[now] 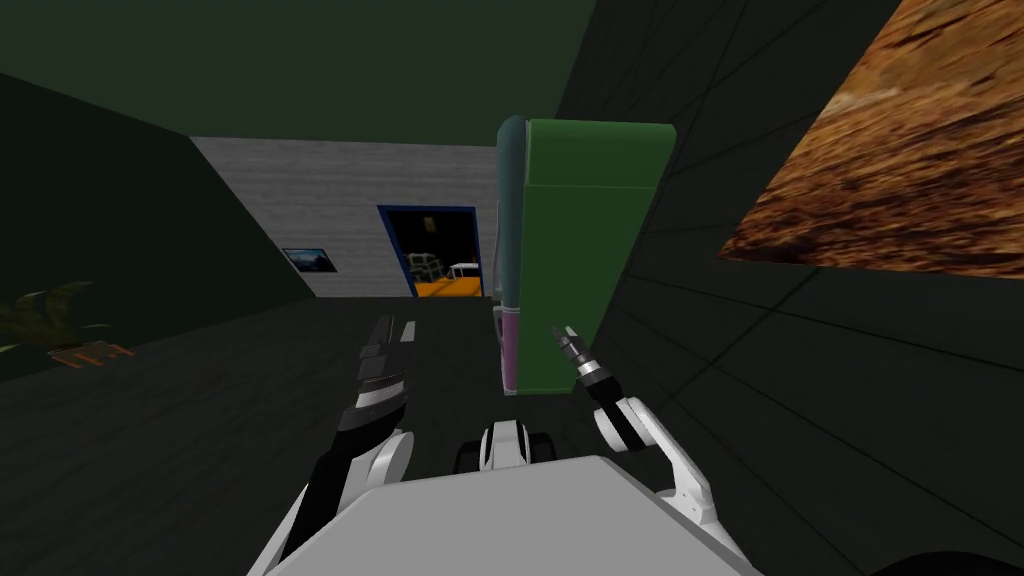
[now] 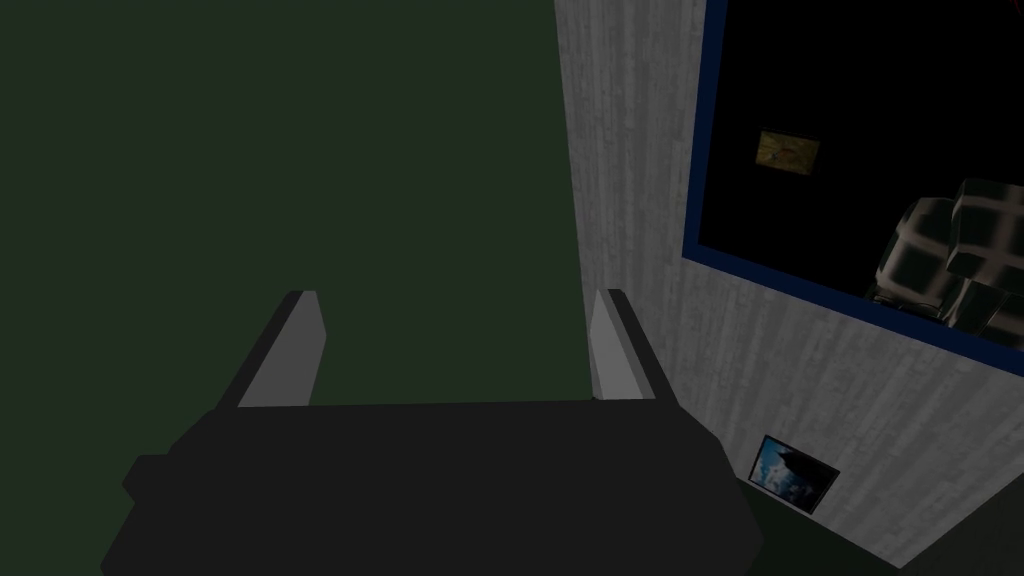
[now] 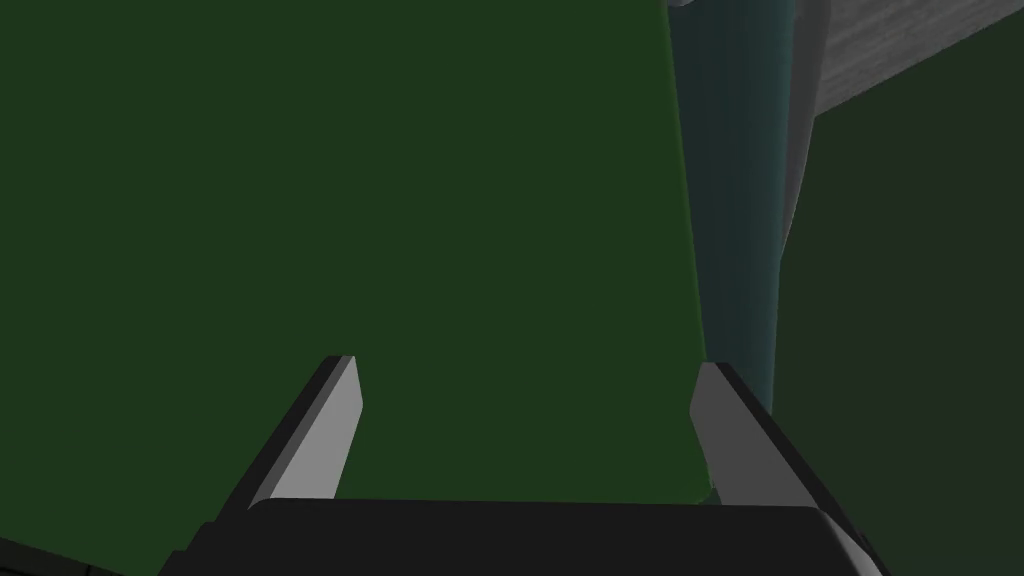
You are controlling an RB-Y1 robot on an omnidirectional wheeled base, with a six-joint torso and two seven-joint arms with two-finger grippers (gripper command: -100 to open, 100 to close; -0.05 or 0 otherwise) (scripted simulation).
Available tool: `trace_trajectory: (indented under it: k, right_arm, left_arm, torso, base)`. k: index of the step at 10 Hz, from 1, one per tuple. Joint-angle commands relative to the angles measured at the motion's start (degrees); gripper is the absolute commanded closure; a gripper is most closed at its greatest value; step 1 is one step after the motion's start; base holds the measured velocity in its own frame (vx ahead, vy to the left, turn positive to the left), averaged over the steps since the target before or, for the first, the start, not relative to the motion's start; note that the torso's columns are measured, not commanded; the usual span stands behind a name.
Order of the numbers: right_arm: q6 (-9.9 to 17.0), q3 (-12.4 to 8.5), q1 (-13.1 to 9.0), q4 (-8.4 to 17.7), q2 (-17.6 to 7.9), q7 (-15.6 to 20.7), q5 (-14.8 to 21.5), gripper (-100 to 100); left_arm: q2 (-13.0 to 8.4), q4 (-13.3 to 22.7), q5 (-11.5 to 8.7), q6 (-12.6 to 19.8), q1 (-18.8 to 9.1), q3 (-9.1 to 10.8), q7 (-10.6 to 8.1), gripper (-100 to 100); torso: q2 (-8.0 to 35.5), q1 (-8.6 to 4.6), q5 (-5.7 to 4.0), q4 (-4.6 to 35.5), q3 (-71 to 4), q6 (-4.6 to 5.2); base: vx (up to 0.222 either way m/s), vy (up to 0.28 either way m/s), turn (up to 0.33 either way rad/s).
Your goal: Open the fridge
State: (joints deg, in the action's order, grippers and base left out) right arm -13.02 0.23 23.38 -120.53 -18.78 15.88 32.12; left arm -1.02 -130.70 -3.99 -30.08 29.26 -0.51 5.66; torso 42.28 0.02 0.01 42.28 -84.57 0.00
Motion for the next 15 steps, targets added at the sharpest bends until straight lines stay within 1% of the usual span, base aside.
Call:
trace_trajectory:
  k: [1,2,3,4,5,6,7,8,9,10,11,13,14,15]
  right_arm:
    - [1.0,-0.4,-0.5,1.1,-1.1,2.7,3.4,-100]
    - [2.1,-0.7,-0.9,1.9,-2.2,4.9,5.7,-100]
    - [2.1,-0.7,-0.9,1.9,-2.2,4.9,6.1,-100]
    - [3.1,-1.1,-1.3,2.6,-3.3,7.1,8.5,-100]
    - [4.0,-1.4,-1.8,3.4,-4.5,8.6,10.1,-100]
    - [4.0,-1.4,-1.8,3.4,-4.5,9.3,11.4,-100]
    - [4.9,-1.8,-2.3,4.1,-5.7,11.3,13.3,-100]
    - [4.9,-1.8,-2.3,4.1,-5.7,11.5,13.9,-100]
    - [5.7,-2.2,-2.8,4.8,-6.8,13.6,16.2,-100]
    - [6.4,-2.6,-3.3,5.5,-8.0,15.2,17.8,-100]
    - [6.4,-2.6,-3.3,5.5,-8.0,15.8,18.5,-100]
    - [7.5,-3.3,-4.3,6.7,-10.2,19.5,22.3,-100]
    - [7.5,-3.3,-4.3,6.7,-10.2,20.0,22.5,-100]
    - [7.9,-3.7,-4.8,7.2,-11.2,22.0,24.3,-100]
  left_arm:
    - [0.0,0.0,0.0,0.0,0.0,0.00,0.00,0]
    - [0.0,0.0,0.0,0.0,0.0,0.00,0.00,0]
    - [0.0,0.0,0.0,0.0,0.0,0.00,0.00,0]
    - [0.0,0.0,0.0,0.0,0.0,0.00,0.00,0]
    - [0.0,0.0,0.0,0.0,0.0,0.00,0.00,0]
    - [0.0,0.0,0.0,0.0,0.0,-0.01,0.00,0]
    - [0.0,0.0,0.0,0.0,0.0,0.00,0.00,0]
    - [0.0,0.0,0.0,0.0,0.0,0.00,0.00,0]
    - [0.0,0.0,0.0,0.0,0.0,0.00,0.00,0]
    - [0.0,0.0,0.0,0.0,0.0,0.00,0.00,0]
    - [0.0,0.0,0.0,0.0,0.0,0.00,0.00,0]
    - [0.0,0.0,0.0,0.0,0.0,0.00,0.00,0]
    - [0.0,0.0,0.0,0.0,0.0,0.00,0.00,0]
    - [0.0,0.0,0.0,0.0,0.0,0.00,0.00,0]
  torso:
    - [-0.1,0.00,-0.01,0.0,-0.1,0.01]
    - [0.0,-0.02,-0.01,0.0,0.0,0.00]
    - [0.0,0.02,0.00,0.0,0.0,0.00]
    - [0.1,-0.05,-0.01,0.0,0.1,0.00]
    - [0.1,0.00,-0.01,0.0,0.1,0.01]
    - [-0.1,0.16,0.04,0.0,-0.1,0.00]
    - [-0.1,0.00,0.01,0.0,0.0,-0.01]
    - [0.0,-0.03,-0.02,0.0,0.0,0.00]
    - [0.1,-0.16,-0.04,0.0,0.1,0.01]
    - [0.1,-0.12,-0.05,0.0,0.1,0.01]
    - [-0.1,0.10,0.01,0.0,0.0,0.00]
    - [0.1,0.00,-0.01,0.0,0.1,0.00]
    - [0.0,0.04,0.01,0.0,0.0,0.00]
    - [0.0,0.01,0.01,0.0,0.0,-0.18]
  base:
    - [0.103,0.099,-0.023]
    - [0.115,0.115,-0.044]
    - [0.084,0.097,-0.016]
    - [0.081,0.113,-0.027]
    - [0.147,0.170,-0.045]
    - [0.121,0.137,-0.020]
    - [0.106,0.138,-0.013]
    - [0.076,0.103,-0.012]
    - [0.071,0.100,-0.017]
    - [0.125,0.154,-0.018]
    - [0.081,0.120,-0.009]
    - [0.060,0.140,0.002]
    - [0.050,0.117,-0.034]
    - [0.024,0.101,-0.014]
